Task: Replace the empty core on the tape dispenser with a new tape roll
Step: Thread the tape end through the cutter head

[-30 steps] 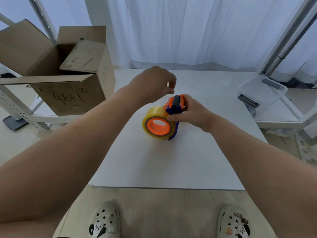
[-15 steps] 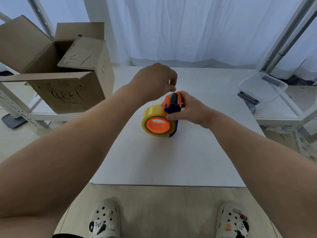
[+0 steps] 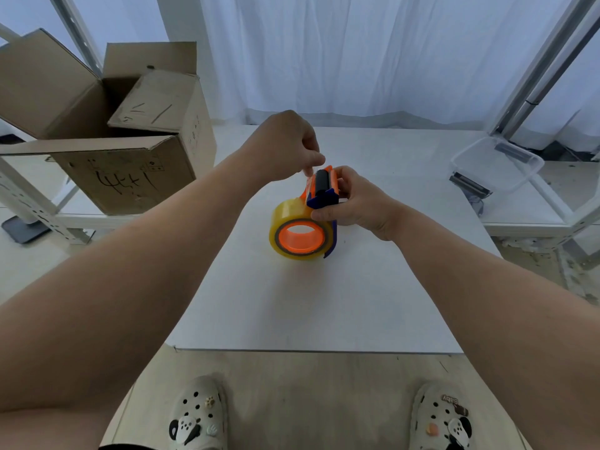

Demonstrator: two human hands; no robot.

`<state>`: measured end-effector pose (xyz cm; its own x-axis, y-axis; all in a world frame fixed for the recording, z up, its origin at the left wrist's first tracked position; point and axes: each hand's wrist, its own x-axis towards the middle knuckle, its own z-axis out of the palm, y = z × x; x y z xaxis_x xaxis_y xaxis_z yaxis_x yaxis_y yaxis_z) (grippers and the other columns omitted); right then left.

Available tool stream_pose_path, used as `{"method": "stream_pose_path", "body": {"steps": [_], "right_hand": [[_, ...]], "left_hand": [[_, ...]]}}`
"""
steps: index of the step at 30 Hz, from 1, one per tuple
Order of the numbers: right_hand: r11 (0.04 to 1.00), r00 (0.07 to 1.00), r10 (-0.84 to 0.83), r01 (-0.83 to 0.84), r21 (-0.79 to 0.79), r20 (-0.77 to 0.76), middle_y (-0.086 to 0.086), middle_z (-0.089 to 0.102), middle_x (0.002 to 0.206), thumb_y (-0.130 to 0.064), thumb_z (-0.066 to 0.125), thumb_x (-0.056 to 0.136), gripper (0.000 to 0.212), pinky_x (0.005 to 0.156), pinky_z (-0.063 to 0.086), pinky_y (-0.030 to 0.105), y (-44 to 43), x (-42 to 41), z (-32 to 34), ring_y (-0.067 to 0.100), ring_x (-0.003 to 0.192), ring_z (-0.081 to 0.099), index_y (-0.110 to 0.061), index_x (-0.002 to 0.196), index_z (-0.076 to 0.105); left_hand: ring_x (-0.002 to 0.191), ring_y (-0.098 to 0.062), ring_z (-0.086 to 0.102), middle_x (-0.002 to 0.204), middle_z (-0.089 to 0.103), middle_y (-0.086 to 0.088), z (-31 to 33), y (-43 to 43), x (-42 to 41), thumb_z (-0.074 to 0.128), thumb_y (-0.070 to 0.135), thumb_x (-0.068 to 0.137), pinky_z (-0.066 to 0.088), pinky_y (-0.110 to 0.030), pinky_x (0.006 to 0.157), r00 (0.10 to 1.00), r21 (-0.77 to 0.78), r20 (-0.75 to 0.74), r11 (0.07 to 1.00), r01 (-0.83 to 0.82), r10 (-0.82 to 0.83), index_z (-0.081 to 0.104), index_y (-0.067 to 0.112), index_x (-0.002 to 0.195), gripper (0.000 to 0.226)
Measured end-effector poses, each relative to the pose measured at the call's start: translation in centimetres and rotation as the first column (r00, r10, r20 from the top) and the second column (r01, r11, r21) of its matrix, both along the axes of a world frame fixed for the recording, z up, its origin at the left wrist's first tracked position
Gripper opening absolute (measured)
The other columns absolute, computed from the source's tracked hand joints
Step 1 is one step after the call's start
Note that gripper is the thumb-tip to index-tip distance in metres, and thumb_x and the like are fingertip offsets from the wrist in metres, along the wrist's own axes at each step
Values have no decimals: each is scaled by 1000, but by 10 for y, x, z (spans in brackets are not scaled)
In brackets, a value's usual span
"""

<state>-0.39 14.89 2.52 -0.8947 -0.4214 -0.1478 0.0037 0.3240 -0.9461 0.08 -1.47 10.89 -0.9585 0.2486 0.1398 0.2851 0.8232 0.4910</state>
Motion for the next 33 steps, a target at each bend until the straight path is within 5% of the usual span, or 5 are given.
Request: {"method": "stream_pose_path", "body": {"steps": [16,20,27,33], "right_hand": [[987,979,159,-156,-37,125,8,54,126,4,75,72,71,95,48,37,2,-2,0,28,118,53,-20,130,42],[983,972,179,-173,-54,149,4,55,119,7,73,72,71,87,51,29,2,-2,2,22,110,56,-19,130,42],[988,976,139,-124,-97,169,1,59,110,7,72,73,66,94,49,34,7,-4,2,19,104,57,-17,129,44],[993,981,108,-98,-69,159,3,61,114,-1,74,74,67,86,49,30,12,-6,2,22,106,58,-16,131,44]], "left_hand": [[72,-13,60,76,68,2,-16,-9,-4,62,25,87,42,-17,67,1000,-42,-5,999,-31,31,68,13,91,14],[76,-16,64,75,68,3,-20,-11,-3,62,28,87,50,-32,77,999,-55,-39,998,-21,19,68,14,91,16],[79,-16,63,84,72,-2,-15,0,3,61,29,88,44,-26,78,972,-67,-200,992,108,-120,69,12,95,19],[85,-16,58,90,71,0,-12,5,2,54,34,92,27,-26,83,875,-306,-393,937,167,-284,69,17,99,23]]}}
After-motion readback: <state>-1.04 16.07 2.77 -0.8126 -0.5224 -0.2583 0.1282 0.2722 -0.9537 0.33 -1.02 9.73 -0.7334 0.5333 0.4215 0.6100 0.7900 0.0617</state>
